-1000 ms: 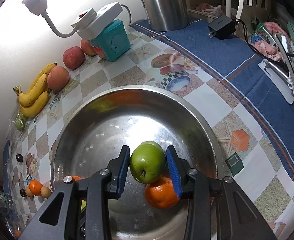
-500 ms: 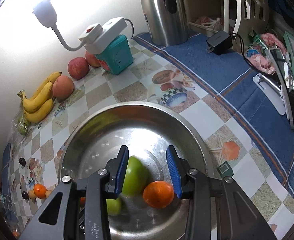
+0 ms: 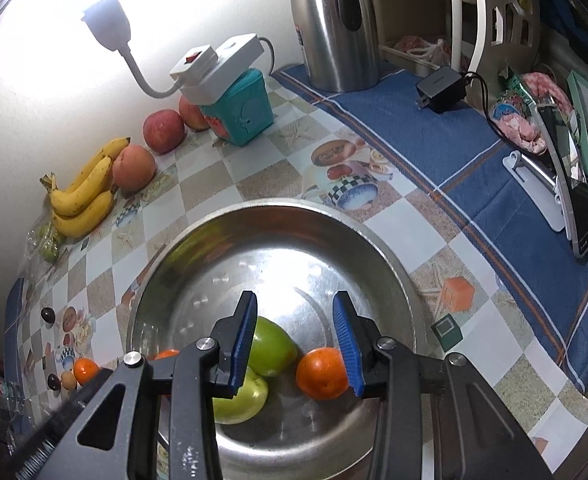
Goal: Organize fruits
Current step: 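Lower the green apple into the steel bowl and open the left tool, then withdraw both open tools from the bowl toward the fruits on the table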
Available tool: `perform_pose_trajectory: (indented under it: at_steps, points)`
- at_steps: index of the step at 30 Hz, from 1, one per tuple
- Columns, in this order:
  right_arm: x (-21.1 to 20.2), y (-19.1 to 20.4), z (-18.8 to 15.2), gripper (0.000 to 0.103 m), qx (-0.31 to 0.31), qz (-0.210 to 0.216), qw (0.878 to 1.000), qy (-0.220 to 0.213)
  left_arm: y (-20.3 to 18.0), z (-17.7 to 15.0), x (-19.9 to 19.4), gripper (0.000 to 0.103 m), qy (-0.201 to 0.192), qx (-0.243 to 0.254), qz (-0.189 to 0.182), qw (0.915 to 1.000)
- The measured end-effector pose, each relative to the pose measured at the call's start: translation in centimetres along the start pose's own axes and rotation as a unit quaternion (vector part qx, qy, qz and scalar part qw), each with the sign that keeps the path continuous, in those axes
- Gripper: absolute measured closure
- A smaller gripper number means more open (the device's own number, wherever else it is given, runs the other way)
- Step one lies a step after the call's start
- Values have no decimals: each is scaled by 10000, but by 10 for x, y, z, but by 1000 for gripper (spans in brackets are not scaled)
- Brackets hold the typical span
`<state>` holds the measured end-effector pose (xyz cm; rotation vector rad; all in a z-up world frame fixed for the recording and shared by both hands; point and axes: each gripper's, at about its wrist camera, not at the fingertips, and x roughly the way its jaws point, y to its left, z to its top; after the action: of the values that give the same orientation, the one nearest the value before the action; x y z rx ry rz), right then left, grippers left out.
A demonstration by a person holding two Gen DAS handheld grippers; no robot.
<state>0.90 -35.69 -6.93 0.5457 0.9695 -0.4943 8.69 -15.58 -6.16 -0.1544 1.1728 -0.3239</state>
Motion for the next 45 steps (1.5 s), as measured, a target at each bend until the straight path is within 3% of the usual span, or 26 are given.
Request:
perform_pose_trajectory:
  at_steps: [10,19,21,23,24,25,29,31,36,39,45]
  points:
    - [-4,14,-7,63,-177,-27,9997,163,33,12,-15,42,-276,-168,742,9967]
    - [-7,34,-12,63,-480,43,9987,180,52,18,-26,34,-326,-402,892,9947]
    - [-6,36,-13,63,-521,24,9984,199,54,19,-26,25,-304,-434,921,9943]
    - [-4,39,-14,59,-561,-26,9982,224,55,18,-22,16,-224,-457,1047,9932]
    - [-2,41,-15,51,-601,-71,9978,254,56,18,-19,10,-169,-447,1126,9925]
    - [-1,42,-16,46,-635,-99,9976,275,56,17,-17,8,-127,-426,1196,9918]
    - [5,48,-18,44,-815,-154,9959,365,60,15,-9,3,-20,-432,1425,9888]
    - [6,49,-20,30,-852,-184,9955,373,64,15,-7,2,11,-503,1459,9880]
    - [8,52,-22,29,-924,-208,9947,389,71,14,-1,1,123,-608,1522,9864]
    - [10,53,-23,22,-974,-238,9941,404,74,14,1,0,134,-685,1622,9843]
    - [11,55,-24,21,-1052,-241,9934,400,79,15,-1,0,73,-782,1687,9825]
